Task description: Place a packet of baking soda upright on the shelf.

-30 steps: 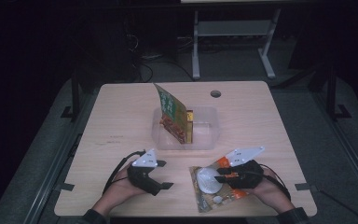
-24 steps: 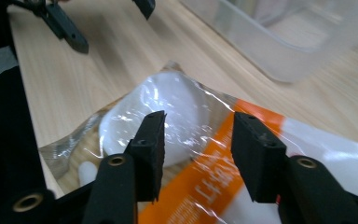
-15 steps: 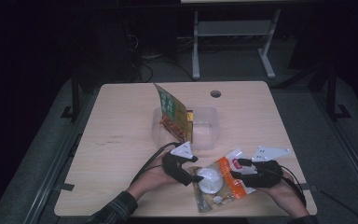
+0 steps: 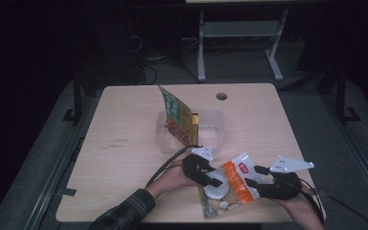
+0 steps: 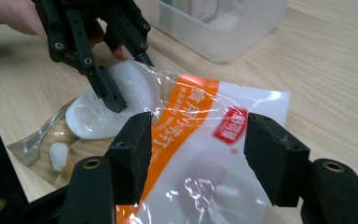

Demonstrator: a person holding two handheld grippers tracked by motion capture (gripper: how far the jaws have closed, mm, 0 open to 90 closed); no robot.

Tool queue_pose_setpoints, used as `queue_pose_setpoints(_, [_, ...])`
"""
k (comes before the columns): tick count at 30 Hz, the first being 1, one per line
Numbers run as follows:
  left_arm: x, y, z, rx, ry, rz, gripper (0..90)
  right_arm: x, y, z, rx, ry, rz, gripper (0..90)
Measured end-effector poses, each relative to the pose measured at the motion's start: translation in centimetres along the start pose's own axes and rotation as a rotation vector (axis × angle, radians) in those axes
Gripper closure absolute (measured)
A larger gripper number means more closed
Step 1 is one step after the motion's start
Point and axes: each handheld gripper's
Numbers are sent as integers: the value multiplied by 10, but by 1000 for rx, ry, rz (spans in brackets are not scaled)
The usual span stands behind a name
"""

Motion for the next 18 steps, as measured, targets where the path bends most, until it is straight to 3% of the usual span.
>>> queue_pose_setpoints(4, [3, 1, -1, -2, -23, 7, 799, -4, 6, -2, -22, -17, 11, 403])
queue_pose_setpoints(6, [4, 4, -1, -14, -34, 21, 863, -5, 9, -2, -29, -26, 21, 394])
queue_pose_setpoints(10, [9, 11, 4, -9, -52, 54, 890, -7, 13, -1, -43, -29, 49, 353])
queue_pose_setpoints(18, [14, 39, 8, 62, -49, 122, 895, -5, 17, 0, -16, -32, 97, 296])
Point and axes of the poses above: each handheld gripper's, and its own axes: y roughly backward along the jaws, x roughly out of its top, z roughly to its right, and after that the axes turned 13 degrees about x, right-handed
